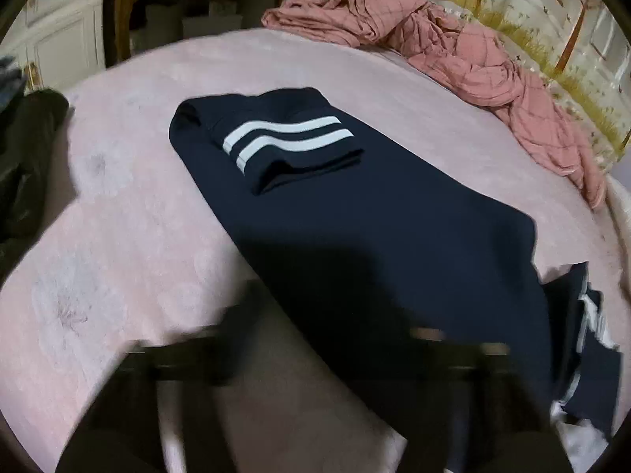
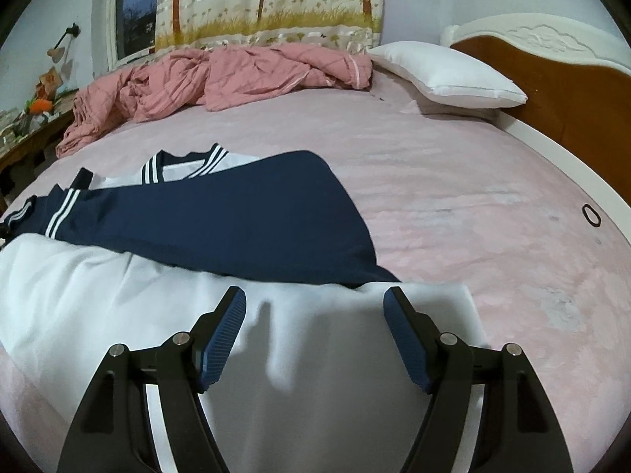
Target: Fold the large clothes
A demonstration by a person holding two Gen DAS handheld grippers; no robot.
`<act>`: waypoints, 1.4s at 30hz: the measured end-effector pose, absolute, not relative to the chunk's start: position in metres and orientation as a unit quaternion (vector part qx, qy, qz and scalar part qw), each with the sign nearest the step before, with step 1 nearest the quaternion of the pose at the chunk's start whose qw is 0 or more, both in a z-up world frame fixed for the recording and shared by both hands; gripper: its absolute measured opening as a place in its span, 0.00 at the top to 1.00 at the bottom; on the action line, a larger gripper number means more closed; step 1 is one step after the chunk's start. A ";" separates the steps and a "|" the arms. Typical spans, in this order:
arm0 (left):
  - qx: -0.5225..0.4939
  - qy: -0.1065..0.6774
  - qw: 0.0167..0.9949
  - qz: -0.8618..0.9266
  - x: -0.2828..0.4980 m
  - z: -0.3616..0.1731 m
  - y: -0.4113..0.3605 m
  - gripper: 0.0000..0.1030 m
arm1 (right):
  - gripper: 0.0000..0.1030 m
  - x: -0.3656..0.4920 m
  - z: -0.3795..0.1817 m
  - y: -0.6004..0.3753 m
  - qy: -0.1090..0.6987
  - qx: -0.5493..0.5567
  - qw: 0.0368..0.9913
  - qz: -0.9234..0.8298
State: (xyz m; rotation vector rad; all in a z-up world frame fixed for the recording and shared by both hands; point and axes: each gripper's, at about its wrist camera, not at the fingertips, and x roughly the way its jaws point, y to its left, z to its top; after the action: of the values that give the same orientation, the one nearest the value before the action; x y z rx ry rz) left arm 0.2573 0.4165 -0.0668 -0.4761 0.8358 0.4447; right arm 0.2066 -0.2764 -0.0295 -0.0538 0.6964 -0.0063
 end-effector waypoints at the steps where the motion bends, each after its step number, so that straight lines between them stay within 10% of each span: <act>1: -0.224 0.391 0.869 0.203 0.256 -0.066 0.412 0.93 | 0.28 0.207 -0.030 -0.275 0.343 -0.028 0.939 -0.002; 12: -0.208 0.175 0.962 -0.010 0.196 0.052 0.275 0.97 | 0.28 0.203 -0.030 -0.269 0.339 -0.030 0.940 0.005; 24: -0.122 0.286 0.944 -0.110 0.208 0.019 0.112 0.96 | 0.28 0.199 -0.029 -0.268 0.339 -0.034 0.940 0.018; 27: -0.108 0.260 0.952 -0.123 0.177 0.029 0.107 0.74 | 0.28 0.199 -0.028 -0.268 0.339 -0.034 0.940 0.018; 29: -0.082 0.219 0.968 -0.093 0.151 0.044 0.110 0.40 | 0.28 0.199 -0.028 -0.268 0.339 -0.033 0.940 0.017; 42: -0.134 0.287 0.948 0.031 0.205 0.019 0.219 0.38 | 0.28 0.202 -0.029 -0.271 0.341 -0.034 0.939 0.015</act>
State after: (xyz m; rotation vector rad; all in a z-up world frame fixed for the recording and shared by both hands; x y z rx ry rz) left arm 0.2045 0.2185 0.0189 -0.2736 0.5837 0.0627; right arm 0.2015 -0.2706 -0.0291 -0.0697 0.6954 0.0301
